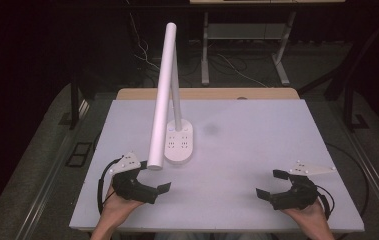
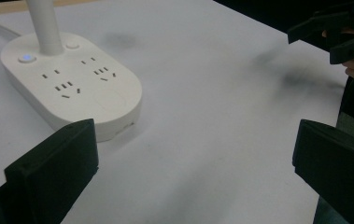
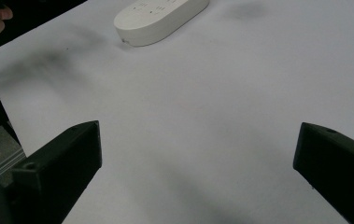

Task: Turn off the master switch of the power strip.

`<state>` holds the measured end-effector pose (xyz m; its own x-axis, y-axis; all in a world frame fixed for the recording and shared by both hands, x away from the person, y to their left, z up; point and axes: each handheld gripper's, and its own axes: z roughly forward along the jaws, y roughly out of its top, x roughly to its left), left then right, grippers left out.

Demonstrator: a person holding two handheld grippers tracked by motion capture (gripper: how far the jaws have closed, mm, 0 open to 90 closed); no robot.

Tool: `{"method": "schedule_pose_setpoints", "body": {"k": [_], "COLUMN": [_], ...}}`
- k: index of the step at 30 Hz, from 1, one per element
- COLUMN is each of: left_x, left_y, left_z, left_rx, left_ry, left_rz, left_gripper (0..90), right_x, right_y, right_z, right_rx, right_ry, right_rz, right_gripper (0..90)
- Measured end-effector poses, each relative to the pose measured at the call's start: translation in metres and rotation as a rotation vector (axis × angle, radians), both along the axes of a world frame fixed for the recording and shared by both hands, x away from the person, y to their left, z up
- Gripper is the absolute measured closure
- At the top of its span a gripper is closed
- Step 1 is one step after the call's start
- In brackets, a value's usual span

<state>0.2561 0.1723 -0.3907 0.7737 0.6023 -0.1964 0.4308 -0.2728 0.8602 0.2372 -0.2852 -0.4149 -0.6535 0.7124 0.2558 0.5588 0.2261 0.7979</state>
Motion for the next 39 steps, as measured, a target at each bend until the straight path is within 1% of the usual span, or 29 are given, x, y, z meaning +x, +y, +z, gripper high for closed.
{"method": "schedule_pose_setpoints", "body": {"k": [1, 6, 9, 12, 16, 21, 24, 27, 31, 33, 35, 37, 39], "left_x": [0.001, 0.005, 0.007, 0.011, 0.019, 0.028, 0.032, 0.037, 0.044, 0.046, 0.049, 0.051, 0.053], "left_y": [0.000, 0.004, 0.006, 0.007, 0.007, 0.006, 0.006, 0.004, 0.004, 0.003, 0.003, 0.003, 0.004], "left_z": [0.001, 0.006, 0.010, 0.015, 0.022, 0.030, 0.033, 0.036, 0.040, 0.041, 0.043, 0.044, 0.045], "left_rx": [-0.005, 0.006, 0.005, 0.030, 0.049, 0.058, 0.064, 0.067, 0.075, 0.072, 0.079, 0.083, 0.080], "left_ry": [-0.001, 0.002, -0.005, -0.006, -0.007, -0.005, -0.012, -0.011, -0.013, -0.011, -0.009, -0.006, -0.004], "left_rz": [0.006, 0.006, 0.002, -0.009, -0.019, -0.023, -0.022, -0.018, -0.019, -0.015, -0.016, -0.014, -0.013], "left_gripper": [0.0, 0.0, 0.0, 0.0, 0.0, 0.0, 0.0, 0.0, 0.0, 0.0, 0.0, 0.0, 0.0], "right_x": [0.000, 0.001, 0.001, 0.001, 0.000, 0.001, 0.001, 0.001, 0.001, 0.001, 0.001, 0.001, 0.000], "right_y": [0.000, 0.002, 0.002, 0.001, 0.001, 0.000, -0.001, 0.000, 0.000, 0.000, -0.001, -0.001, -0.001], "right_z": [0.000, -0.001, -0.001, -0.001, -0.001, -0.001, -0.002, -0.002, -0.002, -0.002, -0.002, -0.001, -0.002], "right_rx": [0.000, -0.003, -0.003, -0.005, -0.004, -0.005, -0.005, -0.008, -0.010, -0.009, -0.010, -0.011, -0.012], "right_ry": [0.001, 0.003, 0.001, 0.003, 0.005, 0.001, 0.001, 0.008, 0.007, 0.007, 0.004, 0.011, 0.011], "right_rz": [-0.002, 0.003, 0.004, 0.004, -0.001, -0.002, -0.002, -0.001, -0.002, -0.002, -0.001, -0.002, -0.003], "right_gripper": [0.4, 0.4, 0.4, 0.4, 0.4, 0.4, 0.4, 0.4, 0.4, 0.4, 0.4, 0.4, 0.4]}}
